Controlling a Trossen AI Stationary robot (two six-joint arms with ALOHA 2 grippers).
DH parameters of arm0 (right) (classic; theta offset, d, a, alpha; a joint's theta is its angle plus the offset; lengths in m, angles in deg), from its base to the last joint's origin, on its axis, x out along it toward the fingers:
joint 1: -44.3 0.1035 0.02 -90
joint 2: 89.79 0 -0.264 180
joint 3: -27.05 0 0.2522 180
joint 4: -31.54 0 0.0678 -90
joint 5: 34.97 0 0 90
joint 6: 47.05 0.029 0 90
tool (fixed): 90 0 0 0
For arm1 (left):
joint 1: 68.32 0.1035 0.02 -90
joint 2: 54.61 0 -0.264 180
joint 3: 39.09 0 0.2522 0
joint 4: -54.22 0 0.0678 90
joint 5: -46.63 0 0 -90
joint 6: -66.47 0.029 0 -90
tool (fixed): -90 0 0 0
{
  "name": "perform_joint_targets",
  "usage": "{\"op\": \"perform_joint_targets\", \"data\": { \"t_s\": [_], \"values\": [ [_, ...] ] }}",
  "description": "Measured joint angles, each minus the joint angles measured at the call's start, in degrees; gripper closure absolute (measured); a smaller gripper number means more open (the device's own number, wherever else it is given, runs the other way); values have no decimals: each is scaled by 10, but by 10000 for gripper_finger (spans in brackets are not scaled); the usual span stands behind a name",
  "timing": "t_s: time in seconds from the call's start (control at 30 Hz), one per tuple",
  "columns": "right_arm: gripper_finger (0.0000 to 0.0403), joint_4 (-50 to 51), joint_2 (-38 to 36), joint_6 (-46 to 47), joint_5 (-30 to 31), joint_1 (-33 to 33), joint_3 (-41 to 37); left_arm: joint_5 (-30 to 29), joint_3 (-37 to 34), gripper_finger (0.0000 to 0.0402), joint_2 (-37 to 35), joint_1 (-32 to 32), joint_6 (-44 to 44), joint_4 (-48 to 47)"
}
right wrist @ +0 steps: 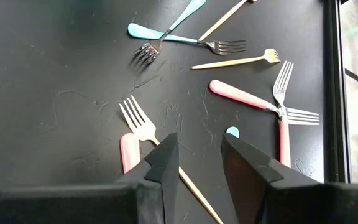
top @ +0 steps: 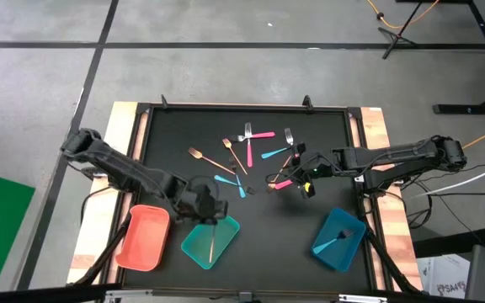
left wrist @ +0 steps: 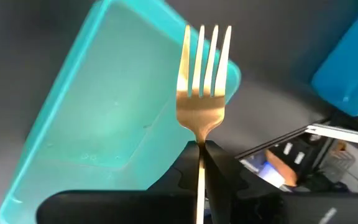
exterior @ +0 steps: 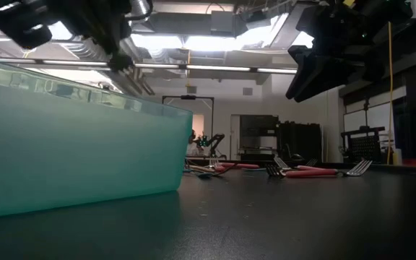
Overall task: Sort silverware by color (type)
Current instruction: Put the gold fork into the green bin
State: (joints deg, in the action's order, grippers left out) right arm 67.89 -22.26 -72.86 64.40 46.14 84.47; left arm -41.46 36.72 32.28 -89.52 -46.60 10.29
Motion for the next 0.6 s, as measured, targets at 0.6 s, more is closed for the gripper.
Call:
{"op": "perform_joint_targets", "data": {
  "t_s": [0.6],
  "values": [
    [290, 0, 0, 0, 0, 0, 0, 61, 0, 397, 93, 4, -4, 6]
  ]
}}
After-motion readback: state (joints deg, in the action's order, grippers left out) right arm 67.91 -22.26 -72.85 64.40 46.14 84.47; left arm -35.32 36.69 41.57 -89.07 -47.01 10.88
